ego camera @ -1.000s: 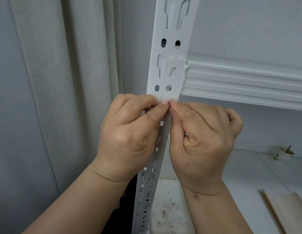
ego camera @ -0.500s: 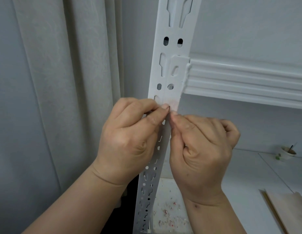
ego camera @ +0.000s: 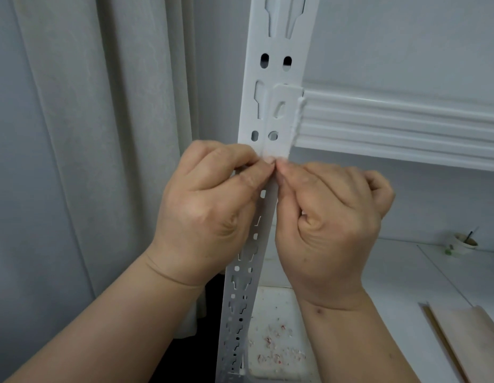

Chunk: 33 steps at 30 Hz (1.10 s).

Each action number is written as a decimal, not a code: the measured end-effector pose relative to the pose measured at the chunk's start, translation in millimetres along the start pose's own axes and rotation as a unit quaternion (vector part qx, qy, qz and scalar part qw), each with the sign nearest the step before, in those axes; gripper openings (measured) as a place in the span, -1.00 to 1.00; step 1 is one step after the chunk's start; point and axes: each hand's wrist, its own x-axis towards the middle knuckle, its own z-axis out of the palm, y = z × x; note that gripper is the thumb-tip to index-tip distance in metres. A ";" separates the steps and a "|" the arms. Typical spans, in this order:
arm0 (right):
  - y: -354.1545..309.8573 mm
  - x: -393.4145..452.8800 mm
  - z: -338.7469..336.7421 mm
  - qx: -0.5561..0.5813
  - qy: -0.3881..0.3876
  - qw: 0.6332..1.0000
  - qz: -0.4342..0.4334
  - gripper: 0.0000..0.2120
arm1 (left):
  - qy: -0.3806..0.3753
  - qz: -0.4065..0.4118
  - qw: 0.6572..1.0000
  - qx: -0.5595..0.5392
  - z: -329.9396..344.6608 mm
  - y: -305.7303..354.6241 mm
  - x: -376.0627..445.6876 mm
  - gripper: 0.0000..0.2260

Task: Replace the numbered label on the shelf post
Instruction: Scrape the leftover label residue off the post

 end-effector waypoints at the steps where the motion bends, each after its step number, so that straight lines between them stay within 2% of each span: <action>1: 0.1 -3.1 -2.1 0.003 -0.009 1.000 0.000 -0.87 | -0.005 -0.001 1.000 0.000 -0.9 -0.3 -1.8 -0.88; 4: -1.4 -11.1 -6.3 0.008 -0.027 1.000 0.002 -0.87 | -0.016 -0.004 1.000 0.003 -3.5 -0.2 -7.1 -0.87; 9: -0.8 2.0 -0.1 0.004 0.001 1.000 0.002 -0.88 | -0.001 0.009 1.000 0.005 -1.5 -0.1 3.2 -0.90; 14: -2.5 -7.9 -5.7 0.011 -0.021 1.000 0.010 -0.88 | -0.009 0.006 1.000 0.004 -4.0 -0.2 -2.9 -0.90; 19: -3.9 2.8 -0.6 0.007 0.008 1.000 0.008 -0.88 | 0.004 0.012 1.000 0.009 -2.2 1.1 4.6 -0.90; 25: -1.5 -15.8 -8.2 0.021 -0.035 0.999 0.016 -0.89 | -0.022 -0.017 1.000 0.009 -7.9 2.8 -10.2 -0.90; 28: -5.9 -7.1 -7.5 0.067 -0.023 0.994 0.083 -0.90 | -0.008 -0.089 0.996 -0.011 -10.3 6.8 -5.3 -0.94; 30: -11.2 1.8 -6.9 0.106 -0.039 0.978 0.175 -0.94 | -0.007 -0.155 0.987 -0.031 -10.1 10.9 3.0 -0.94; 33: -18.5 13.1 -5.1 0.196 -0.085 0.909 0.358 -0.81 | -0.013 -0.278 0.957 -0.086 -6.1 22.2 16.4 -0.89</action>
